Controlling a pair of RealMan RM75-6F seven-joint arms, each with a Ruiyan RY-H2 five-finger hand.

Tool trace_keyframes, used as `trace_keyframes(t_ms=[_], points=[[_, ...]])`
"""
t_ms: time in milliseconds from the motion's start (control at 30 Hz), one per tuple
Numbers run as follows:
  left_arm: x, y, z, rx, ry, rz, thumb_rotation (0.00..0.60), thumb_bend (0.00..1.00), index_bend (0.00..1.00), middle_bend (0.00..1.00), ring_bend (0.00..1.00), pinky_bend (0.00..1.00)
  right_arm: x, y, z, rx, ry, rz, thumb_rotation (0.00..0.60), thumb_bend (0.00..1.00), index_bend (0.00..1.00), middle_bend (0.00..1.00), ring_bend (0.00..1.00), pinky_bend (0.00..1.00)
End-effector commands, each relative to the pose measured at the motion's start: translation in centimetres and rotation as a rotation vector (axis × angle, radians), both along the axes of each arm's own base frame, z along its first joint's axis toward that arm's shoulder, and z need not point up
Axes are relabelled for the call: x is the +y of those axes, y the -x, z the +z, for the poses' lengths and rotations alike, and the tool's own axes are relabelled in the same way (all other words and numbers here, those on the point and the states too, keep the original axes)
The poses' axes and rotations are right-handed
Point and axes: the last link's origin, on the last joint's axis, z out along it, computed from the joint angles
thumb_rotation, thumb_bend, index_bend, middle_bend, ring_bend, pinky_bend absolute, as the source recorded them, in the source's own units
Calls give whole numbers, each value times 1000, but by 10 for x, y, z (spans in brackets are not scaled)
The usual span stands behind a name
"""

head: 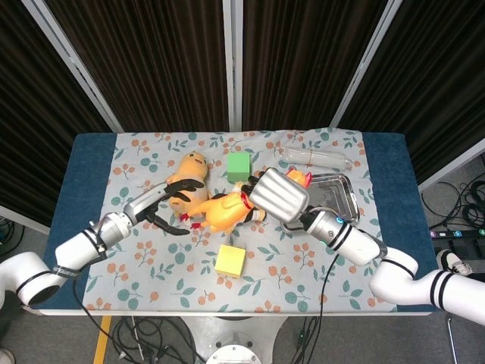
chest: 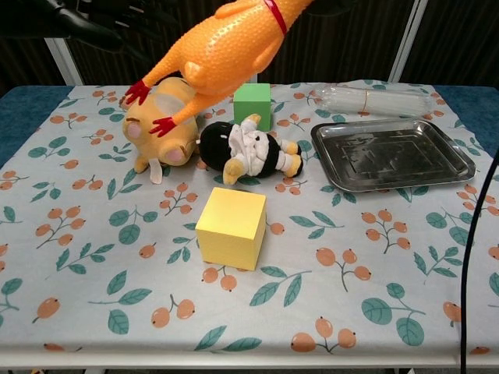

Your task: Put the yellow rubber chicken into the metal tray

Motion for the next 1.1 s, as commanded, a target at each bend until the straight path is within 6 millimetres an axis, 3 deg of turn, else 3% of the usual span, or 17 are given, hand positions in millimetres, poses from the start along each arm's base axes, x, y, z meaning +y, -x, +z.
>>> trace_keyframes(t_ms=[33, 533, 667, 900, 967, 1100], points=[[2, -4, -6, 6, 40, 12, 600, 16, 207, 216, 154, 248, -6, -14, -5, 20, 22, 25, 600, 292, 973, 795, 746, 1000], [12, -15, -22, -12, 127, 130, 600, 16, 211, 216, 154, 257, -6, -45, -21, 34, 43, 68, 600, 281, 974, 795, 746, 1000], [14, -16, -24, -11, 126, 149, 600, 27, 245, 250, 205, 272, -4, -48, -22, 29, 43, 69, 600, 280, 975, 795, 746, 1000], [19, -13, -30, -23, 95, 201, 600, 216, 407, 444, 382, 384, 0, -51, -24, 15, 34, 68, 600, 280, 977, 795, 746, 1000], [20, -10, -31, -25, 77, 216, 600, 305, 516, 550, 479, 462, 2, -51, -23, 12, 30, 71, 600, 280, 977, 795, 746, 1000], [22, -8, -34, -19, 45, 239, 600, 433, 643, 666, 607, 615, 5, -51, -22, 3, 23, 76, 600, 279, 978, 796, 747, 1000]])
